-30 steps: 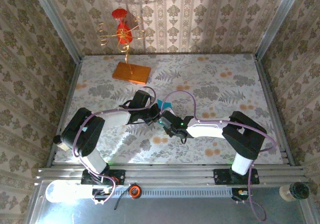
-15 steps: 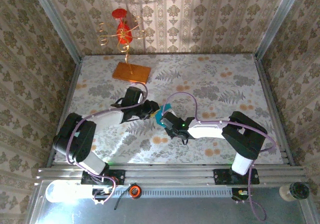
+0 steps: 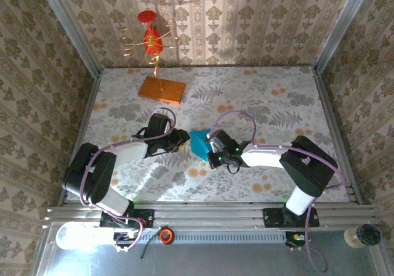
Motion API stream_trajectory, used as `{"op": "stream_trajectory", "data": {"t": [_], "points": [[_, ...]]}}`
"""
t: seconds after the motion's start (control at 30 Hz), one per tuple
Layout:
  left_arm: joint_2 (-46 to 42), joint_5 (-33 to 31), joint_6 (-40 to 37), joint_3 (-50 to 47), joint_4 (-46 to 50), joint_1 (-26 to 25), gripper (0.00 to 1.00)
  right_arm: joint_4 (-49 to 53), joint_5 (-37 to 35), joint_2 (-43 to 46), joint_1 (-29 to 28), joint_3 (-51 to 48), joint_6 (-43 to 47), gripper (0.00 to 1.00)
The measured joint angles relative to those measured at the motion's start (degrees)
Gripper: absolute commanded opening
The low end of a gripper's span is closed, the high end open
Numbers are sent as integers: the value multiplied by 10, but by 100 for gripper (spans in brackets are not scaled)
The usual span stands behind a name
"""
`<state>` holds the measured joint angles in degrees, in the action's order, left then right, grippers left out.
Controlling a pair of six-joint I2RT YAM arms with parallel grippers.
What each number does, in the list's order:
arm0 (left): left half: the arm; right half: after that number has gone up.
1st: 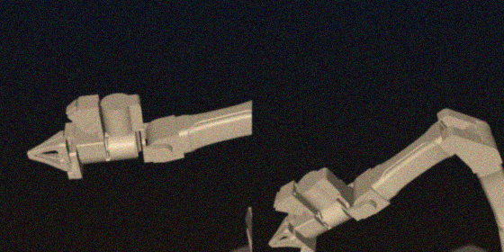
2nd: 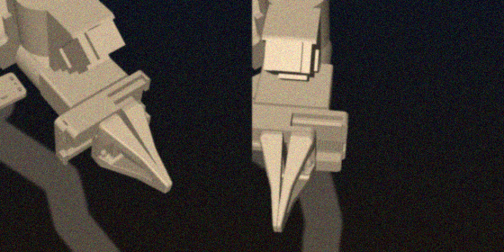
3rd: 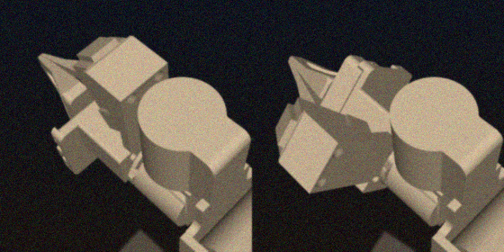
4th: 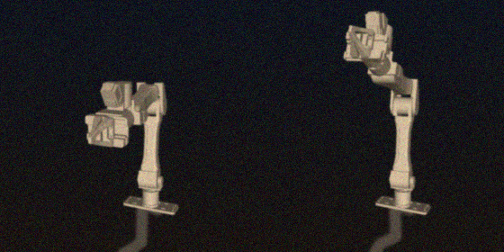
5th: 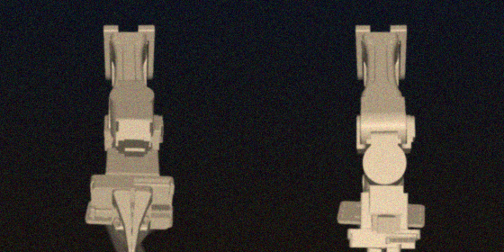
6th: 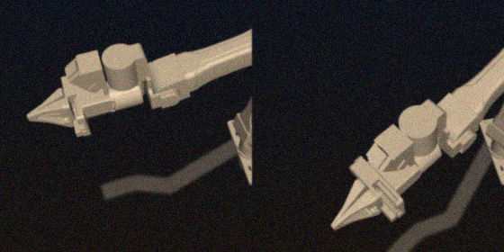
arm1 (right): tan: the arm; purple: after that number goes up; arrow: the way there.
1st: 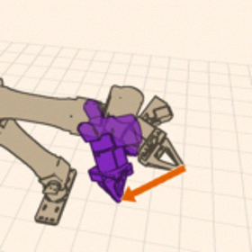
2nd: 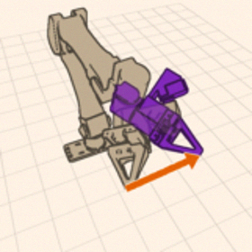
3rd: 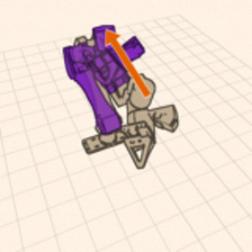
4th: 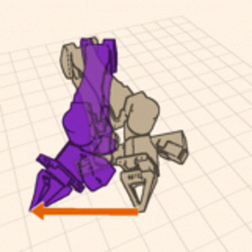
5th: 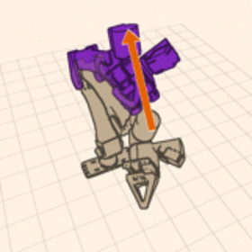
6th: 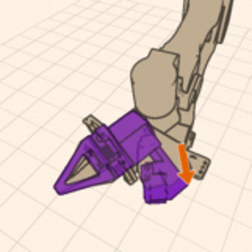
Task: Fold a paper plane with a square sheet of paper (pick it up from the middle)
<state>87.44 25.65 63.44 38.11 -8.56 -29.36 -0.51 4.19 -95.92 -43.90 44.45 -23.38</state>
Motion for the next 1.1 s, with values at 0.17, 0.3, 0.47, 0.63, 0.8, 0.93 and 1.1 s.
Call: {"op": "stream_trajectory", "data": {"t": [0.17,0.3,0.47,0.63,0.8,0.93,1.1], "points": [[0,2,1,-6,-34,-18,34,-37,102,0,46,-23,-31,8],[12,14,8,-6,-72,-36,31,-61,166,-1,75,-41,-53,7],[43,24,11,-6,-104,-52,25,-92,231,-10,104,-57,-76,8],[75,31,12,-6,-133,-58,21,-132,280,-23,127,-71,-104,7],[100,48,13,-5,-177,-70,19,-184,324,-34,149,-91,-132,7],[123,62,13,2,-198,-82,19,-219,353,-43,164,-104,-153,7],[149,76,13,20,-219,-86,17,-239,381,-54,179,-108,-172,7]]}}
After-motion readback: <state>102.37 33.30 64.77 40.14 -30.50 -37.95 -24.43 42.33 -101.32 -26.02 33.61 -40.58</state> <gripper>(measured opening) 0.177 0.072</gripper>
